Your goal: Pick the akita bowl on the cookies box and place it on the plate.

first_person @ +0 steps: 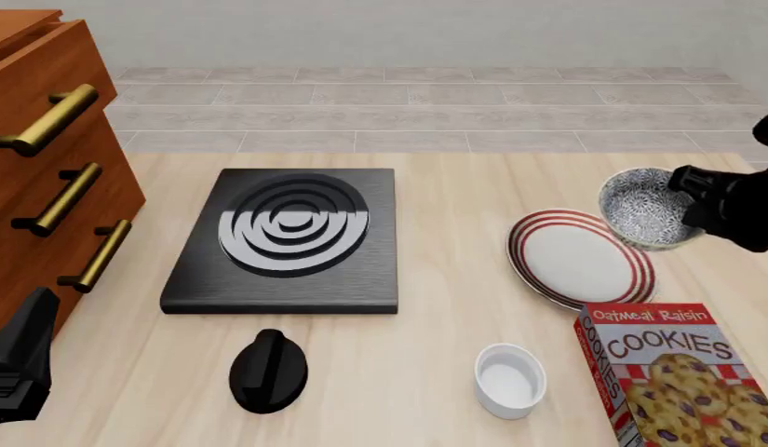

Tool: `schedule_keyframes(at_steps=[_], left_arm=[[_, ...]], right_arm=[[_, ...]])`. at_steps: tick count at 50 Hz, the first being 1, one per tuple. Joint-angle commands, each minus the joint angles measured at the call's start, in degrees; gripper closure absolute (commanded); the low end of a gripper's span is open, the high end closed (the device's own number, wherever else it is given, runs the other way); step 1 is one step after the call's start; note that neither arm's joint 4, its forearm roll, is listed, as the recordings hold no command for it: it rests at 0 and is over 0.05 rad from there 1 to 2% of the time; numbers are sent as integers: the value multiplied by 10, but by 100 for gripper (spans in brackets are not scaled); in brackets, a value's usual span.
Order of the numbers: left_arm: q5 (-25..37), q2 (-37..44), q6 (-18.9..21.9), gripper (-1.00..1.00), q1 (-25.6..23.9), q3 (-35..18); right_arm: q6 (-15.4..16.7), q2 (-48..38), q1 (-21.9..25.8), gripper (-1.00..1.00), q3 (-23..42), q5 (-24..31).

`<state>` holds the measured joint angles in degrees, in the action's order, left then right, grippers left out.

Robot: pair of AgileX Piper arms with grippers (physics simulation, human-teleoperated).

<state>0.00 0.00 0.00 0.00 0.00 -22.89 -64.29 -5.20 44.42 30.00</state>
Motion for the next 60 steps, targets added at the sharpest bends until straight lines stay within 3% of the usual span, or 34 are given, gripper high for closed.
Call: schedule_keyframes(at_steps=[1, 15, 37, 60], left_arm=[[0, 0, 0, -100, 0, 0], [0, 0, 0, -100, 0, 0], [0, 0, 0, -100, 0, 0], [0, 0, 0, -100, 0, 0]], right_arm=[[-28, -44, 11, 100, 12, -38], [-49, -88, 29, 100, 17, -69], [-44, -171, 1, 100, 48, -99], [-47, -238, 7, 100, 79, -117]])
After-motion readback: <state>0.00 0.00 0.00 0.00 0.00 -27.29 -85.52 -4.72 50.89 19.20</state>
